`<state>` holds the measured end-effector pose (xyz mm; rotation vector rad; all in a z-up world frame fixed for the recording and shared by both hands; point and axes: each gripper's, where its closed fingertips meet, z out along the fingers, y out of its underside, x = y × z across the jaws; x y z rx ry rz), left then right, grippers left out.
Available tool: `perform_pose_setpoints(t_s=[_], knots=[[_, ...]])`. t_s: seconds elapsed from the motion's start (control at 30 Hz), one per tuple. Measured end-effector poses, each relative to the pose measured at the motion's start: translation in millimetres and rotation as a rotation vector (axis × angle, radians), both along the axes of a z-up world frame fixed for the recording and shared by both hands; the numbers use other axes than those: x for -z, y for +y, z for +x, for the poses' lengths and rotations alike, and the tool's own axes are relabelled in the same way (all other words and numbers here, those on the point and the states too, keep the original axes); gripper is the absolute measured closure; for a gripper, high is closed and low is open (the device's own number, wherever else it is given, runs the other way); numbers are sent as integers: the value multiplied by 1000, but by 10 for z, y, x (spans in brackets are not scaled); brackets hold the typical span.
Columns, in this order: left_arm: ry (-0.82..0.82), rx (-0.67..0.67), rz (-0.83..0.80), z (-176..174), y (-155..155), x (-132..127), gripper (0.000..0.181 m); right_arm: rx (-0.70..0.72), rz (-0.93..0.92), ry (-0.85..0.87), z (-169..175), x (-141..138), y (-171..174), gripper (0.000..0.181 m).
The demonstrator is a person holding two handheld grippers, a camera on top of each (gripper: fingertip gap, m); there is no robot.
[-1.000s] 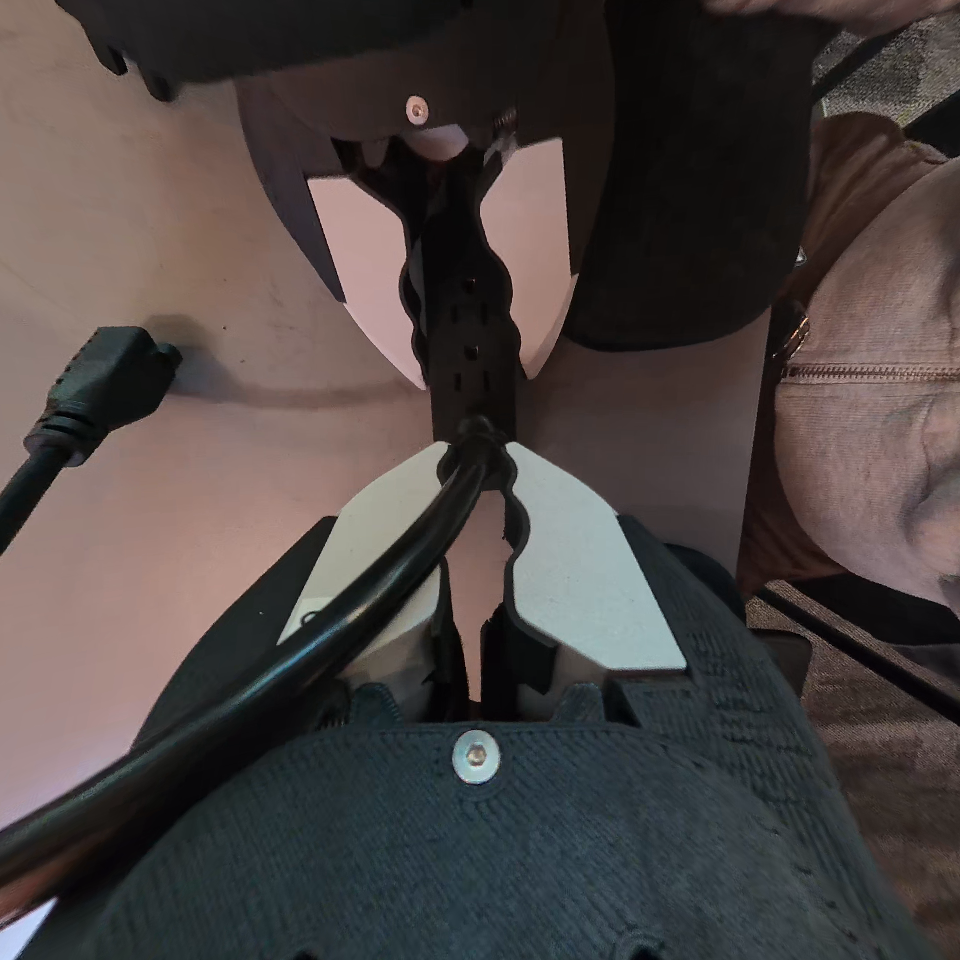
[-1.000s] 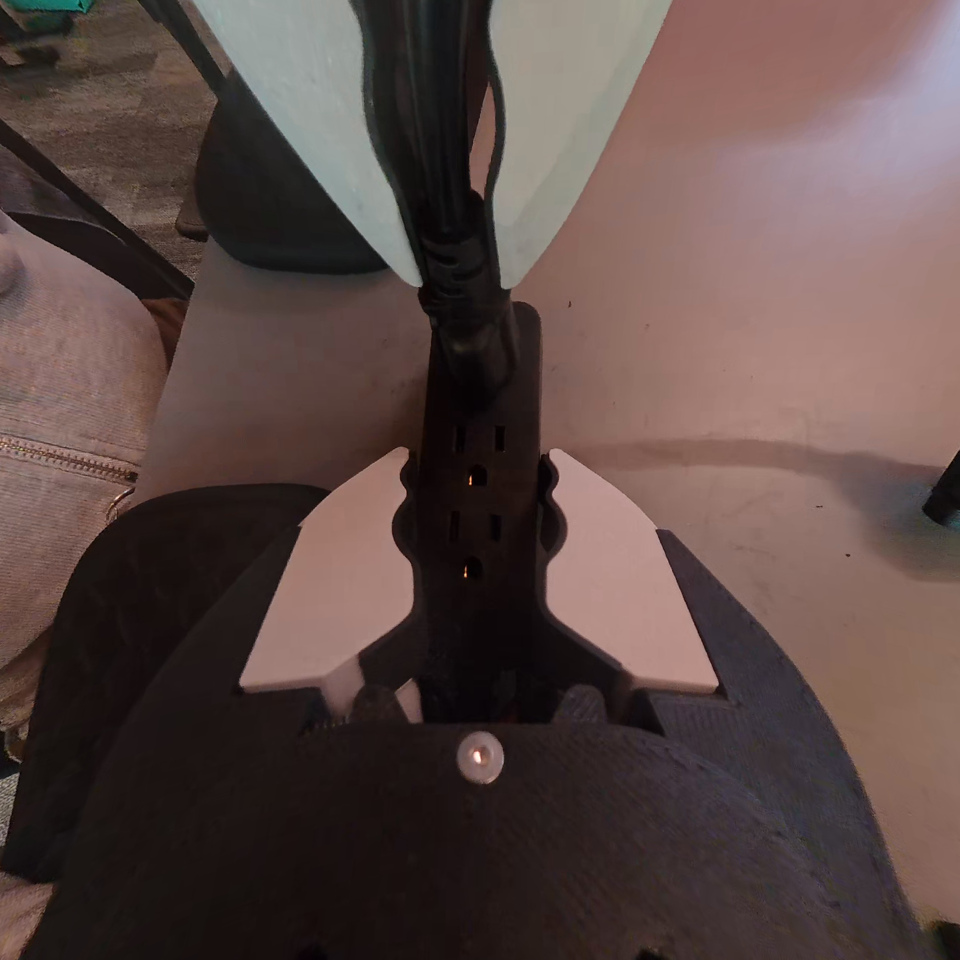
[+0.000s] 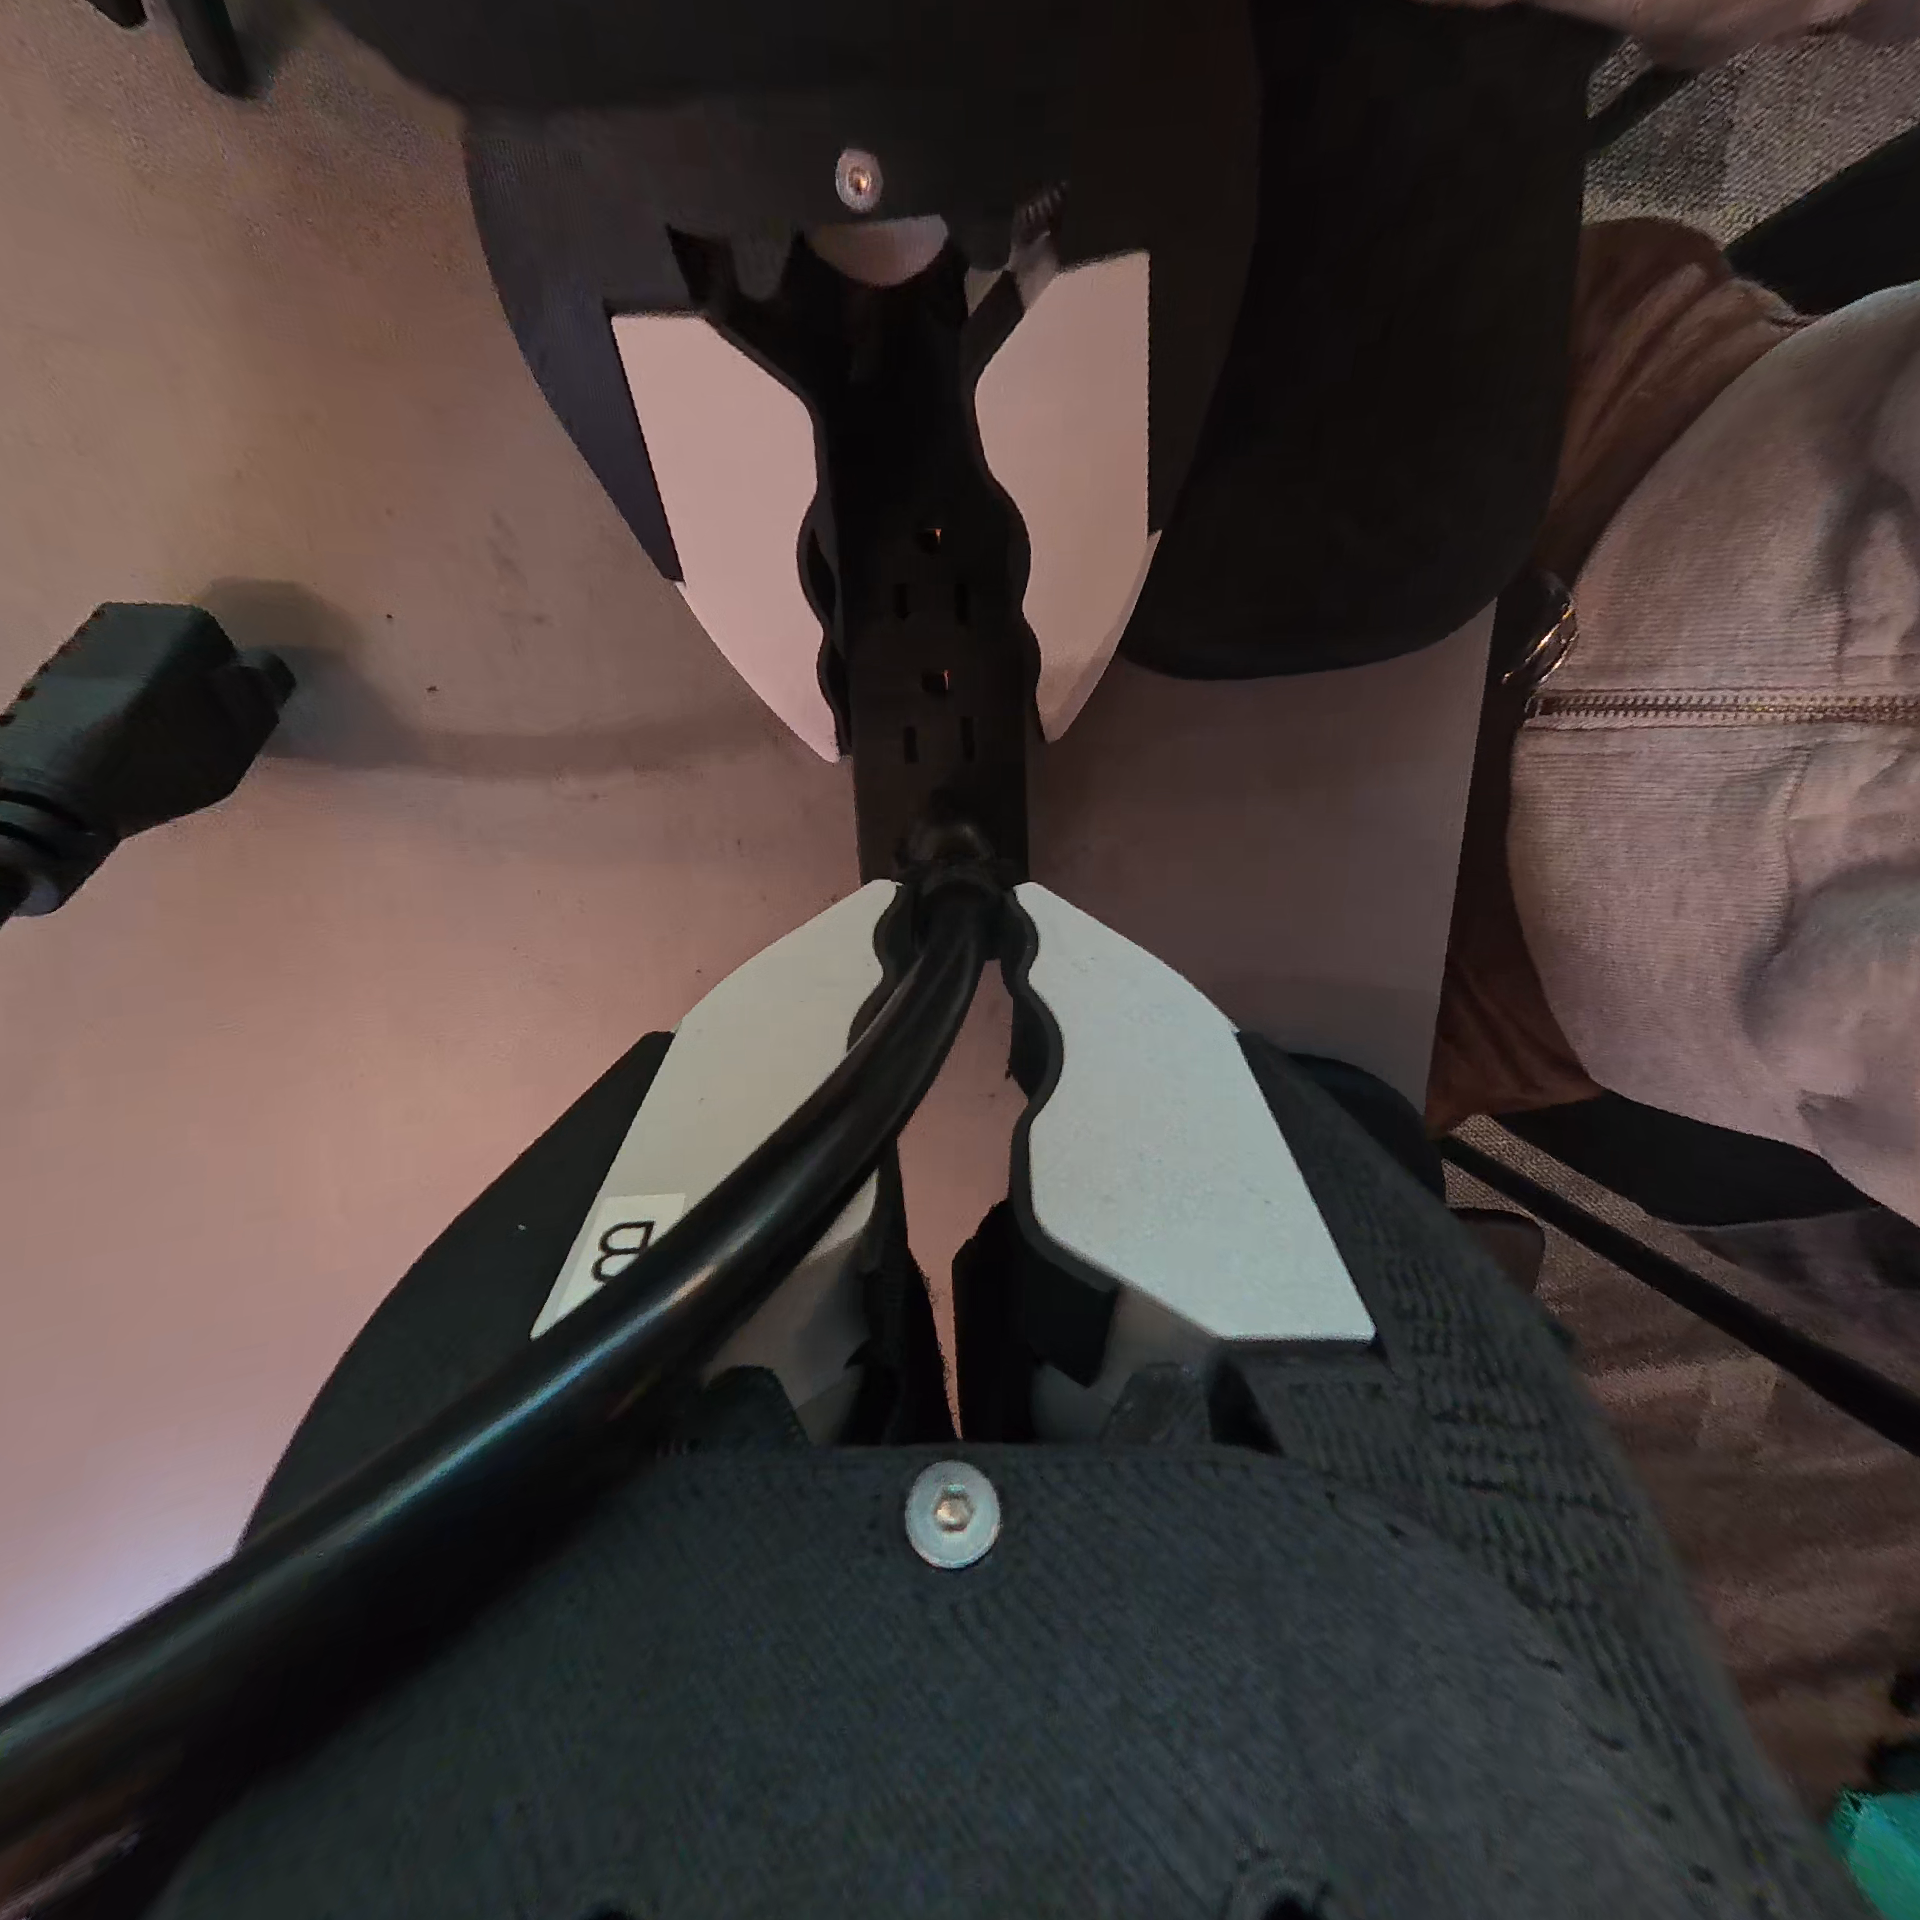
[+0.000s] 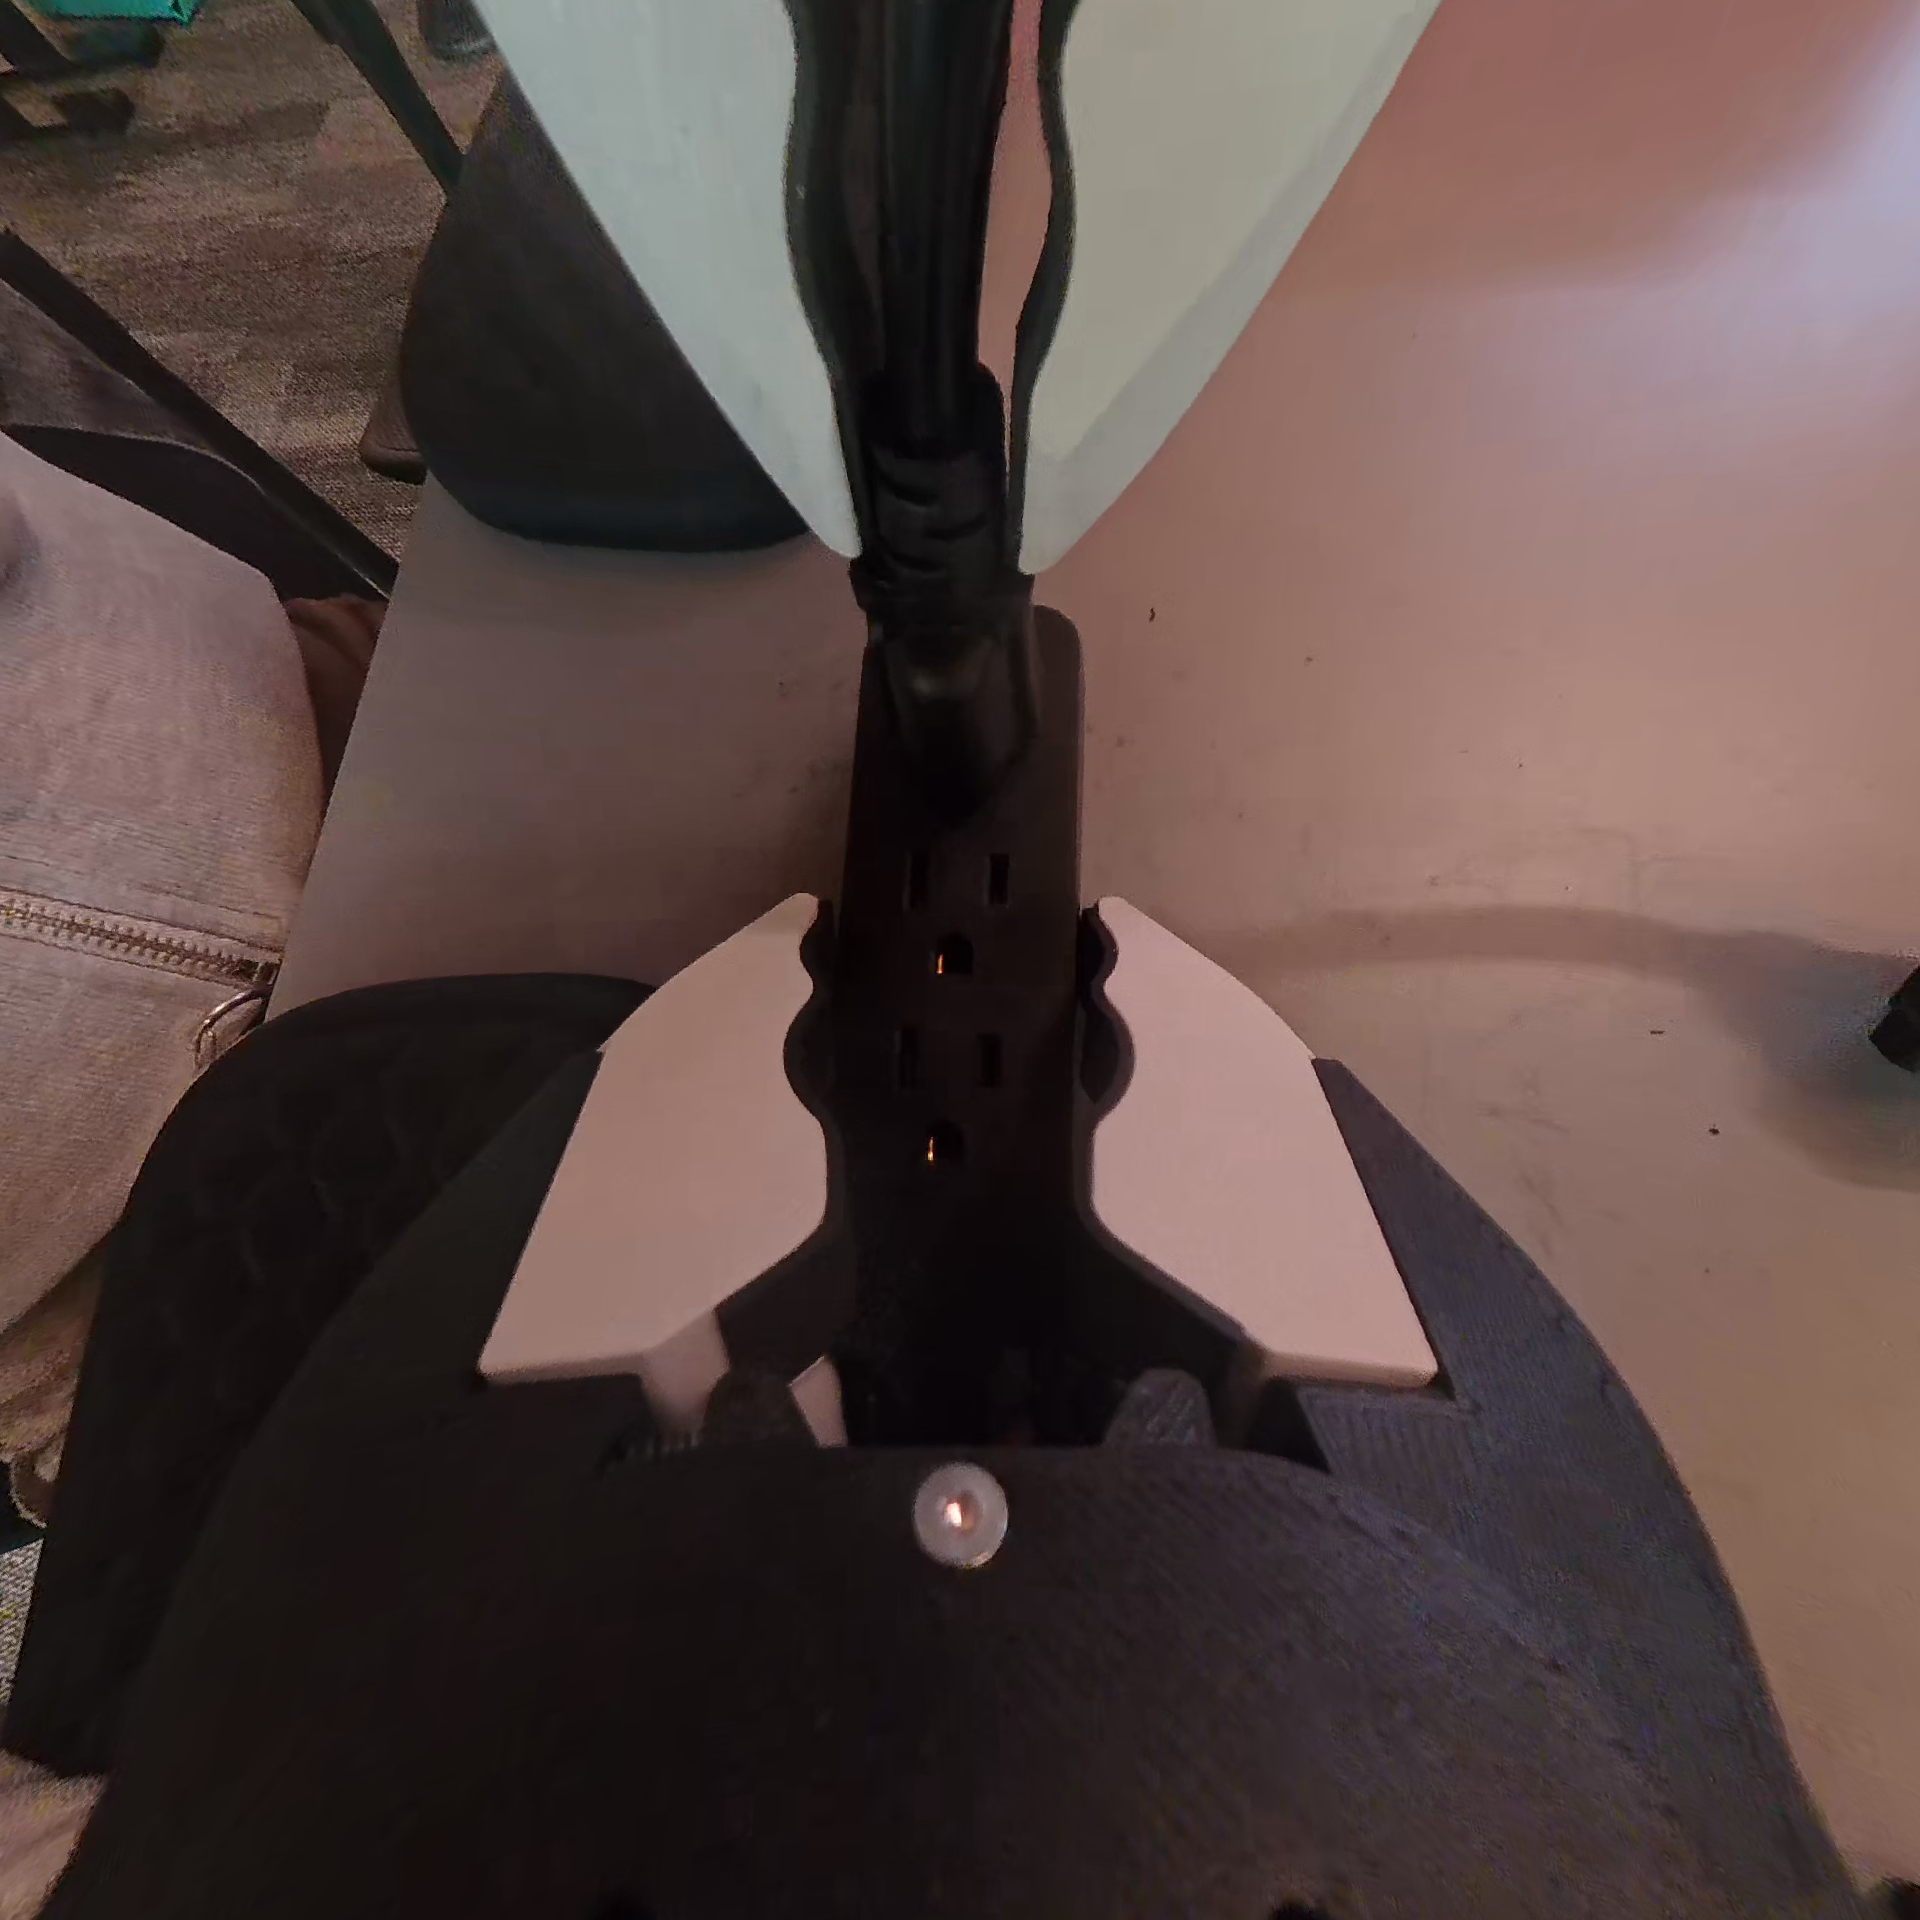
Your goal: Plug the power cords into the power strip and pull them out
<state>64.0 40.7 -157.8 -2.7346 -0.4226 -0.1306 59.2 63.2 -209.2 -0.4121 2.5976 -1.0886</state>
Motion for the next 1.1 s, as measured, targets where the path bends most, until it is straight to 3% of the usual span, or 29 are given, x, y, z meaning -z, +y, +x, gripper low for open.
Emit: perform_pose_setpoints(t_s=[0.23, 0.43, 0.63, 0.8, 1.0, 1.1], knots=[[0, 36, -117, -5, 30, 2, 165, -3, 0, 1, 1, 1, 1, 135], [-4, -32, 60, -15, 29, 3, 164, -2, 2, 1, 2, 1, -1, 135], [-15, 33, -128, -11, 35, 4, 165, -2, -1, -2, 2, 2, 0, 135], [-1, -68, 109, -18, 28, 5, 164, -7, 0, -7, 2, 2, 0, 135], [-3, -10, -86, -13, 38, 8, 164, -6, -1, -4, 1, 4, 0, 135], [0, -30, -60, -13, 35, 9, 164, -5, 1, -4, 2, 5, 0, 135]])
